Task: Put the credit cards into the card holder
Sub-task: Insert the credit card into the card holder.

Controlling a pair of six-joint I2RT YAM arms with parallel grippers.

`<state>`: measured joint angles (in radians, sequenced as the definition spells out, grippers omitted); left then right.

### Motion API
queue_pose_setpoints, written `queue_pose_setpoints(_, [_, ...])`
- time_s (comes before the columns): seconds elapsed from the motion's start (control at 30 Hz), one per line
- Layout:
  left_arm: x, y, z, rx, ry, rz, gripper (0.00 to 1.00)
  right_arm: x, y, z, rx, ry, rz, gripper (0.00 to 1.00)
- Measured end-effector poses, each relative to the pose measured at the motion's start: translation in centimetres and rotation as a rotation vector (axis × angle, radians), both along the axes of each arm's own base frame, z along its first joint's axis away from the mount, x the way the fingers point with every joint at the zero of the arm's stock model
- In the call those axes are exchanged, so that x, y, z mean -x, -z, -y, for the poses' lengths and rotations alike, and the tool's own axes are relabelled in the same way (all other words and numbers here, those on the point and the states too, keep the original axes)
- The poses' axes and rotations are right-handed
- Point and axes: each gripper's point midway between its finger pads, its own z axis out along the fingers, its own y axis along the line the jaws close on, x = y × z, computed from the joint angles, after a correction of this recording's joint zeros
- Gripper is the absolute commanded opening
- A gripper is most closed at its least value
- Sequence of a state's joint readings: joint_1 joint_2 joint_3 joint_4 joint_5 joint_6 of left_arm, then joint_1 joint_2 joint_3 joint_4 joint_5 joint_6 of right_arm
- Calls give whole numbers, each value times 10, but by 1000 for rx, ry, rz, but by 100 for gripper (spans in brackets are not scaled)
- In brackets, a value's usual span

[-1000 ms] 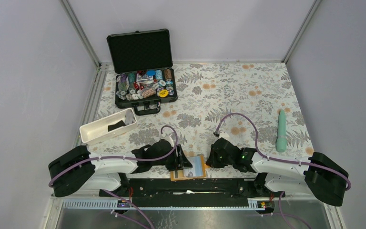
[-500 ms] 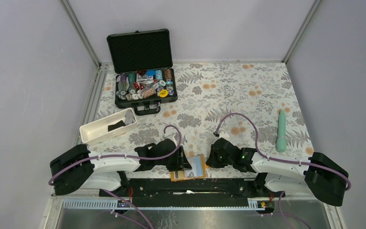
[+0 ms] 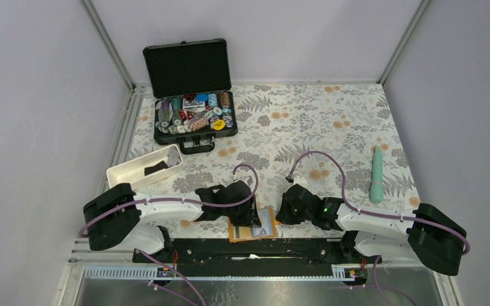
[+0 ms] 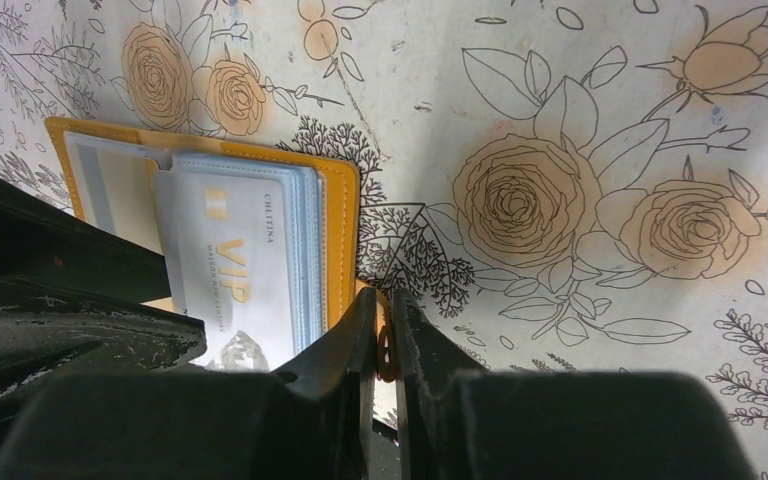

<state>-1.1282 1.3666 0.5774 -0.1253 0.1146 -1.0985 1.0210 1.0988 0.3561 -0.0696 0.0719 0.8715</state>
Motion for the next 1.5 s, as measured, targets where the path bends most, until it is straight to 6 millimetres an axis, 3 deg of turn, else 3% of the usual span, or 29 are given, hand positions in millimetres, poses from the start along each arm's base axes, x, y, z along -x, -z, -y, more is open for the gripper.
queue_pose_setpoints(0.57, [-2, 0, -7, -73, 30, 18, 42, 0, 0, 0, 0, 0, 0, 0])
queue_pose_setpoints(1.17, [-12, -5, 20, -45, 55, 40, 36, -2, 0, 3, 11, 12, 11, 0])
queue_pose_setpoints(1.33, [-13, -7, 23, -36, 60, 49, 43, -4, -3, 6, 14, 22, 25, 0])
queue_pose_setpoints(1.5, [-18, -17, 23, -17, 47, 73, 57, -7, -7, 18, 42, 48, 56, 1])
